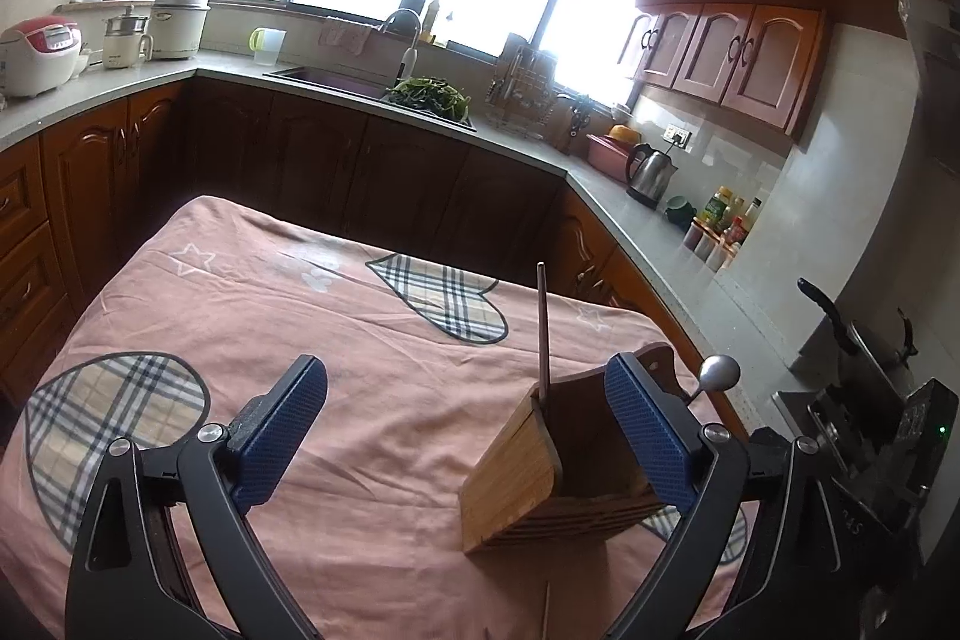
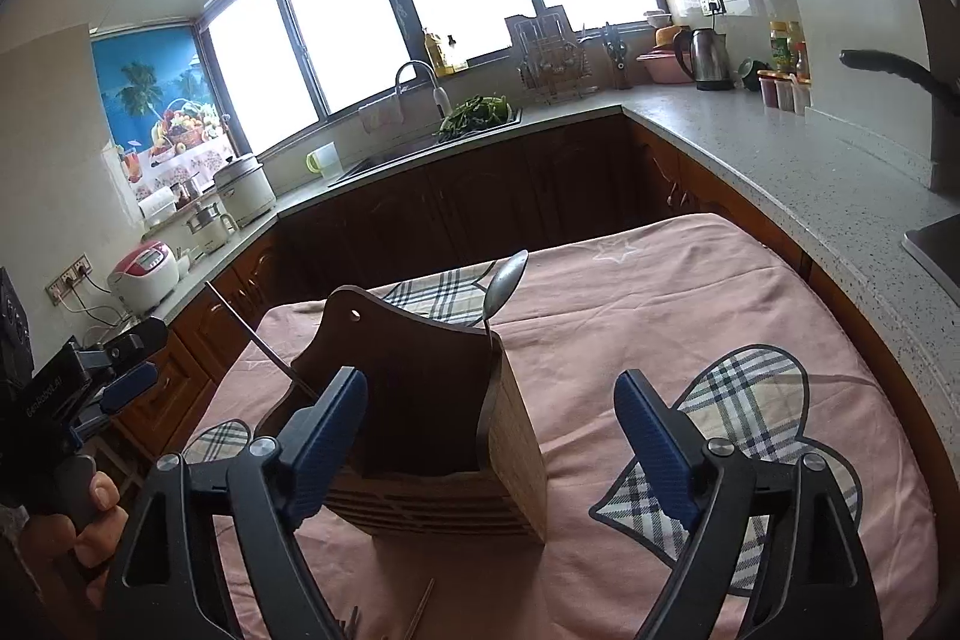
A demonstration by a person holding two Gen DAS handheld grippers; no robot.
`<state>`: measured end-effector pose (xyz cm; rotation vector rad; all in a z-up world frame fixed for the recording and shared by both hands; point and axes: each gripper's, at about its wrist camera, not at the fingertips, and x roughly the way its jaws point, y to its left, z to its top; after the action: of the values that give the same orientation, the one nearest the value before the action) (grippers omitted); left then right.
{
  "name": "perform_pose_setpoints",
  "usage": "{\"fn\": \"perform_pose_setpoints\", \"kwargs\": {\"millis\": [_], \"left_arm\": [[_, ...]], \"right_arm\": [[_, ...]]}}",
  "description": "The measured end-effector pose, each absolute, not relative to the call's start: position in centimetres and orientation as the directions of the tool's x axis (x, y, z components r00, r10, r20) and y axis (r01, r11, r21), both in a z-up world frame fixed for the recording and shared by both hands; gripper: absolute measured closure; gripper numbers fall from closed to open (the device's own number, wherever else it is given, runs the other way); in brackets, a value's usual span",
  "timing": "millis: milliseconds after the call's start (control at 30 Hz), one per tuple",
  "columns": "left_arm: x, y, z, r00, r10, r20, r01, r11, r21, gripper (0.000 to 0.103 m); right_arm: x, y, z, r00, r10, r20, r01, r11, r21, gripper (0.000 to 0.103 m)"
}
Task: Organize utensils
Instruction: 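Lower the spoon into the holder and open the right tool while the left tool releases the stick, then move both tools back down to the utensil pile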
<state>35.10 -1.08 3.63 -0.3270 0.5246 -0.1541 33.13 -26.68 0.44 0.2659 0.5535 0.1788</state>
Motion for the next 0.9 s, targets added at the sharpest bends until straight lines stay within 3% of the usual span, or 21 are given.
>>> {"fn": "perform_pose_setpoints", "kwargs": {"millis": [333, 900], "left_arm": [[29.5, 0.7, 2.6, 0.830, -0.214, -0.516, 0.046, 0.946, -0.320, 0.007], [21.5, 2.6, -1.5, 0.750, -0.224, -0.622, 0.033, 0.953, -0.303, 0.007]], "right_arm": [[27.8, -26.0, 1.9, 0.844, 0.271, -0.463, -0.132, 0.941, 0.311, 0.014], [20.3, -25.4, 0.2, 0.815, 0.303, -0.493, -0.145, 0.932, 0.333, 0.014]]}}
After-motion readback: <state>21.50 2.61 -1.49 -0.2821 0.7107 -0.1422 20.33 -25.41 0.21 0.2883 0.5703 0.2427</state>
